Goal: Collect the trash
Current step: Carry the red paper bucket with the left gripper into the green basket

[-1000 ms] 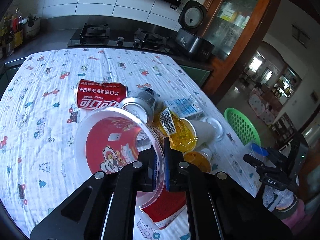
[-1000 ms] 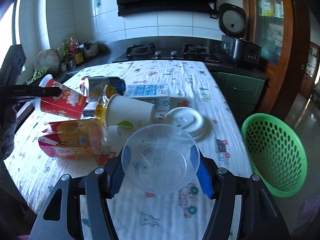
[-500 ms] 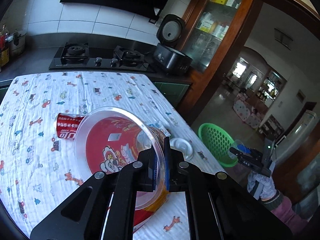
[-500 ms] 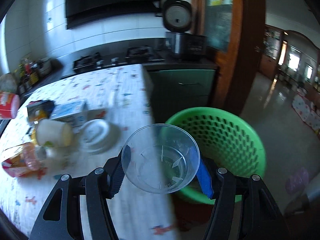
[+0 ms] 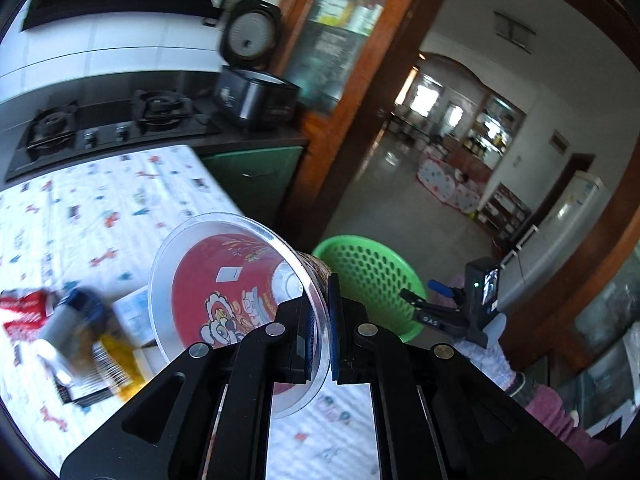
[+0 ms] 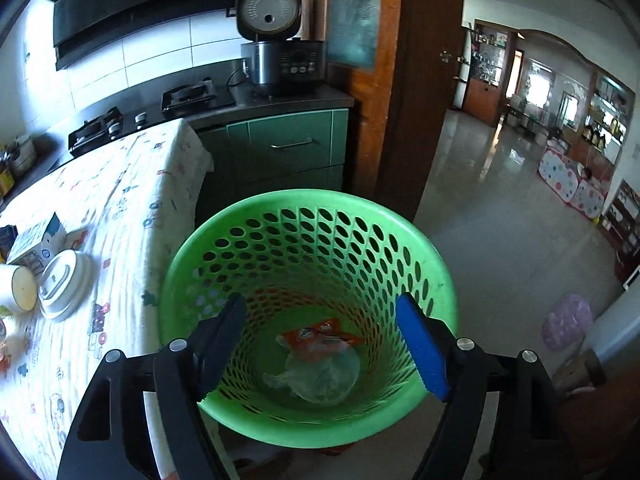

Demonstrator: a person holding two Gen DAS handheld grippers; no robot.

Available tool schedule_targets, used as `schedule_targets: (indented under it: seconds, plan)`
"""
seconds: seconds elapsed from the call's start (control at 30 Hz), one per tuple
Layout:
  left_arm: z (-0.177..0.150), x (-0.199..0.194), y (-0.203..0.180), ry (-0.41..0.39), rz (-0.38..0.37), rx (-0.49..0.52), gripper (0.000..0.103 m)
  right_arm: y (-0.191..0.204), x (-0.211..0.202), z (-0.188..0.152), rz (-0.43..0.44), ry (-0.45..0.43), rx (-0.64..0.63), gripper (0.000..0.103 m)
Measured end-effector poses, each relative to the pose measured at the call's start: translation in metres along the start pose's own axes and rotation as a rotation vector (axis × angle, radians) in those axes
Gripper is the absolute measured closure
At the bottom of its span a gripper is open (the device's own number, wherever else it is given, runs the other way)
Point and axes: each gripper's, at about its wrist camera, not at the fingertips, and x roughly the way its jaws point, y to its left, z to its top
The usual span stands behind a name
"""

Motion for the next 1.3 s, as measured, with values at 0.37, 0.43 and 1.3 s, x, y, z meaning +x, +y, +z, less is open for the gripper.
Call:
schedule_targets:
  seconds: [0.37,0.43,1.3]
  plan:
    - [0.018,0.116,-0.069,0.113,-0.09,0.094,0.098,-0.014,-0.054,-0.034,0.008,-0.077,-0.04,0.021]
    - [0.018,0.139,-0.08,0.143,-0.092,0.106,0.098,-0.016,-0.063,-0.041,0.016,-0.089,-0.038,0.021]
    - [-0.009,0.225,-0.107,0.228,-0.069,0.127,0.057,-0.018,-0.095,-0.084,0.056,-0.082,0.006,0.02]
